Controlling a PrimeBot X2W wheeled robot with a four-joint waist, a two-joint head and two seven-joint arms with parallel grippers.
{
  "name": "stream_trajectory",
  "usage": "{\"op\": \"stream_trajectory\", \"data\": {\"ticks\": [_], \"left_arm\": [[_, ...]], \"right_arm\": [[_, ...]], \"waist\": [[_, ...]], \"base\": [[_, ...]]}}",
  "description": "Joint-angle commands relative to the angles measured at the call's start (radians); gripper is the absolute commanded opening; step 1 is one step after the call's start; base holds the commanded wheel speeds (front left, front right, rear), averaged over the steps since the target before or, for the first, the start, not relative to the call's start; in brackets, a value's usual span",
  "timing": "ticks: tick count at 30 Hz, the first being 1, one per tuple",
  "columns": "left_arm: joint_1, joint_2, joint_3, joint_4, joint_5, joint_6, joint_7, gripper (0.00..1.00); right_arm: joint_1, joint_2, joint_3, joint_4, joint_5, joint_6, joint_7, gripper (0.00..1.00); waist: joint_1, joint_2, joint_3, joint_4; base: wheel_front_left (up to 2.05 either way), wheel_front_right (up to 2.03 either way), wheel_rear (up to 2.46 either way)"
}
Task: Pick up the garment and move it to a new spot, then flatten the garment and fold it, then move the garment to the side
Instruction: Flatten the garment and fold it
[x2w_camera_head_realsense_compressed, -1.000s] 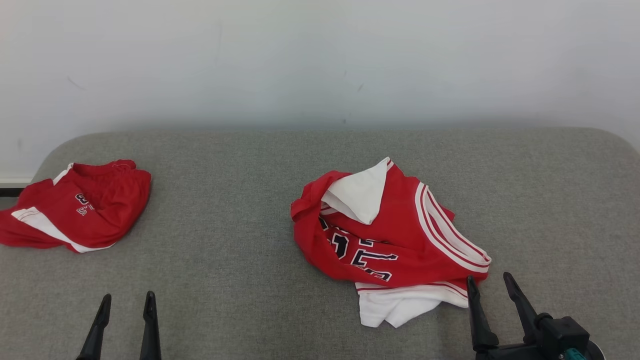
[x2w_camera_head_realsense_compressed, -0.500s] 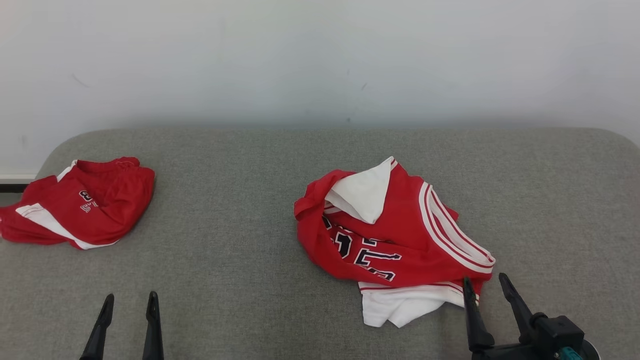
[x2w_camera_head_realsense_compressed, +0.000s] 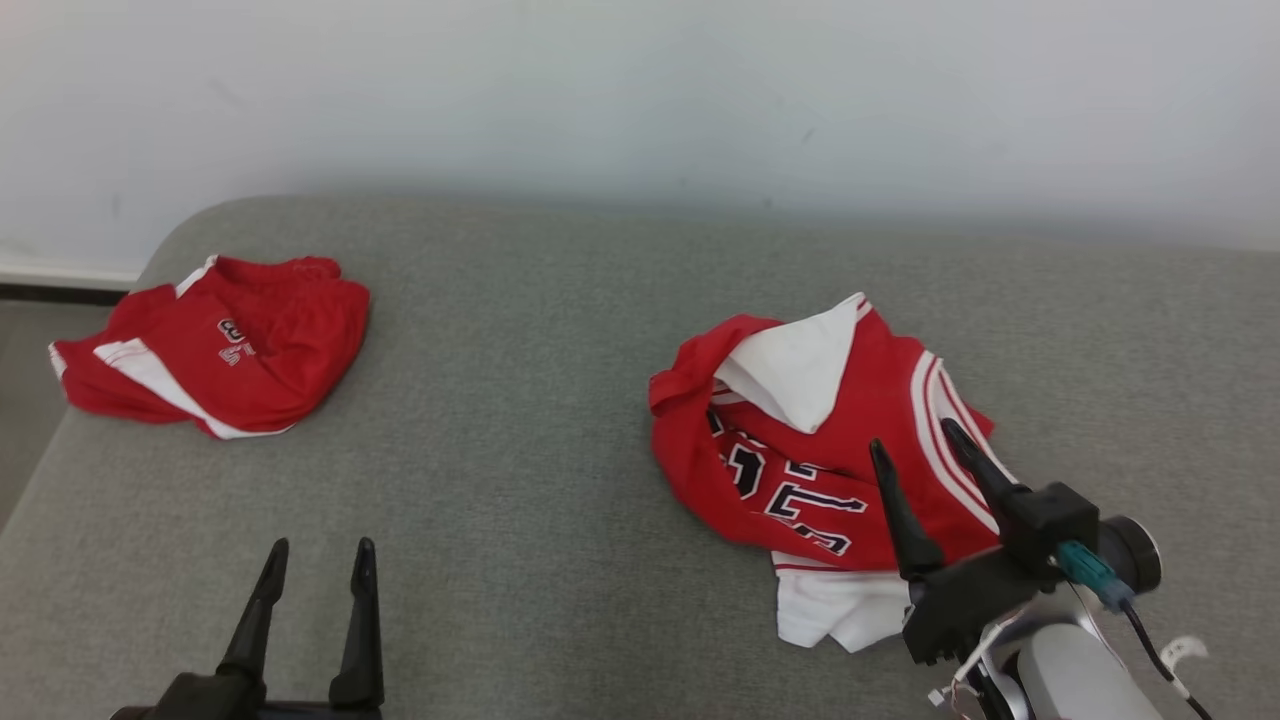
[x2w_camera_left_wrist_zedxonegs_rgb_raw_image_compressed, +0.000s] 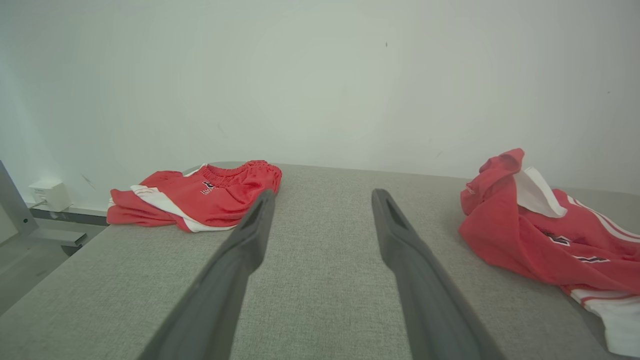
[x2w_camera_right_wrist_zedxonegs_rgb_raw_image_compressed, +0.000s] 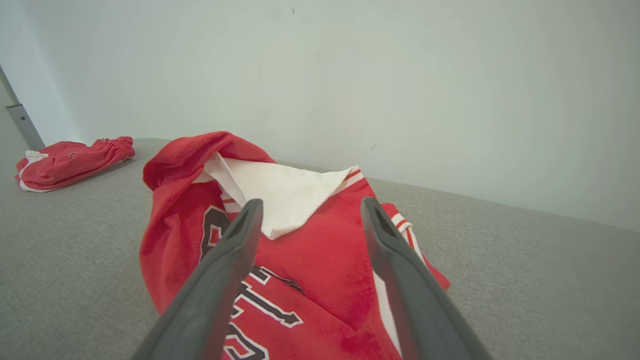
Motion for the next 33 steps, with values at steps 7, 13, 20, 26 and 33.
{"op": "stream_trajectory", "data": {"ticks": [7, 13, 20, 26, 33], "left_arm": [[-0.049, -0.013, -0.046, 0.018, -0.014, 0.000, -0.003, 1.00], [-0.072, -0.014, -0.063, 0.032, -0.025, 0.000, -0.003, 1.00], [-0.083, -0.012, -0.059, 0.038, -0.029, 0.000, -0.003, 1.00], [-0.083, -0.015, -0.044, 0.042, -0.027, 0.000, -0.003, 1.00], [-0.057, -0.015, -0.030, 0.039, -0.014, 0.000, -0.003, 1.00]], "right_arm": [[-0.159, -0.033, 0.086, 0.194, -0.022, -0.002, 0.007, 1.00], [-0.269, -0.046, 0.116, 0.355, -0.049, -0.002, 0.000, 1.00], [-0.361, -0.054, 0.112, 0.510, -0.091, -0.002, -0.010, 0.00], [-0.407, -0.037, 0.094, 0.553, -0.104, -0.002, -0.024, 0.00], [-0.348, -0.038, 0.056, 0.392, -0.071, -0.002, -0.028, 0.00]], "waist": [[-0.0001, 0.0000, 0.061, 0.098], [-0.0001, 0.0000, 0.084, 0.143], [-0.0001, 0.0000, 0.102, 0.167], [-0.0001, 0.0000, 0.103, 0.157], [-0.0001, 0.0000, 0.067, 0.109]], "base": [[0.00, 0.00, 0.00], [0.00, 0.00, 0.00], [0.00, 0.00, 0.00], [0.00, 0.00, 0.00], [0.00, 0.00, 0.00]]}}
